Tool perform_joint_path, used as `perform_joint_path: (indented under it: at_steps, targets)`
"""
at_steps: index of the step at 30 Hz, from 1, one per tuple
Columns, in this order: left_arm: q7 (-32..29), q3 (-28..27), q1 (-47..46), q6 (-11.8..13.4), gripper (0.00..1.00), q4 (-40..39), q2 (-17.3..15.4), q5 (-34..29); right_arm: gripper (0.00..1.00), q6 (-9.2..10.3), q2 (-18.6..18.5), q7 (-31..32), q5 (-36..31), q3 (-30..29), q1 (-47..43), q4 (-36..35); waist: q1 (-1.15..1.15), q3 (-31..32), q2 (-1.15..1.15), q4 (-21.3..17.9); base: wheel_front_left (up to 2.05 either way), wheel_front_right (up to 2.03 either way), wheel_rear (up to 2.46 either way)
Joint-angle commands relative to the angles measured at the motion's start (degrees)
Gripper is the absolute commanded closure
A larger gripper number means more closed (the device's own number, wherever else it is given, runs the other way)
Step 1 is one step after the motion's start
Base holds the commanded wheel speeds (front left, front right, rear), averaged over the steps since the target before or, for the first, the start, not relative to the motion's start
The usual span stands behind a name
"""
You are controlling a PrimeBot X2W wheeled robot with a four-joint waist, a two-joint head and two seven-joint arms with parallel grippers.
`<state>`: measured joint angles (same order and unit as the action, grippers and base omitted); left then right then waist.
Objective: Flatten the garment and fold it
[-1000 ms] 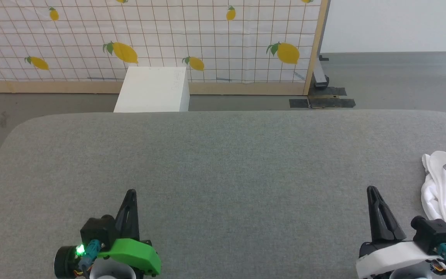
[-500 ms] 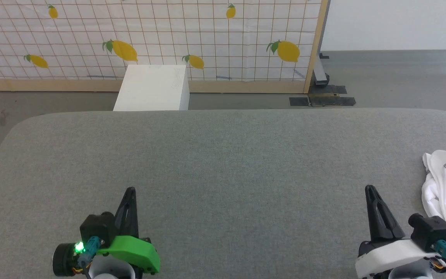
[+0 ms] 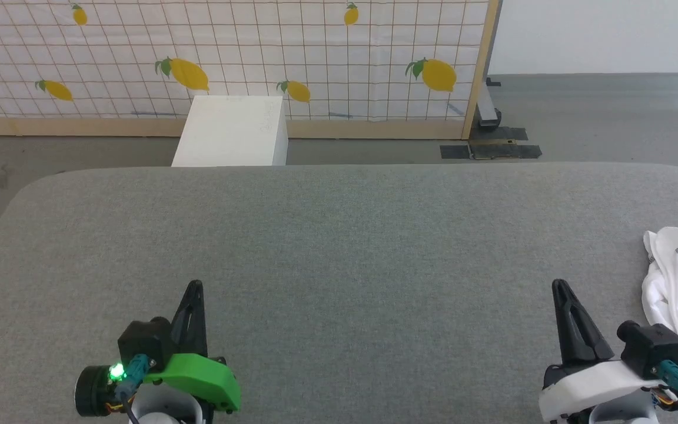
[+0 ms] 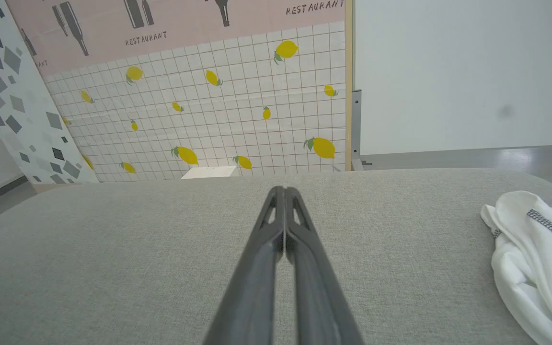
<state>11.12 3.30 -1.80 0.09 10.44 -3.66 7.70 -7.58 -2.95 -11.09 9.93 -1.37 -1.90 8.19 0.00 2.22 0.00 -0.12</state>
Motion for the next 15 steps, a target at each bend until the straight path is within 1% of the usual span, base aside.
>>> perform_joint_path:
  at_steps: [1,15]
  targets:
    - [-0.3,-0.2,0.5,0.0,1.00,-0.5,0.2,-1.1,1.00,0.02,0.0,0.4,-0.8,0.1,0.5,-0.6,0.00,0.0,0.00,0.0,0.00,0.00,0.00]
    - [-2.0,-0.6,0.7,0.0,1.00,-2.0,0.3,-2.1,1.00,0.03,0.0,2.0,-2.1,0.3,0.7,-1.7,0.00,-0.4,0.00,0.0,0.00,0.00,0.00]
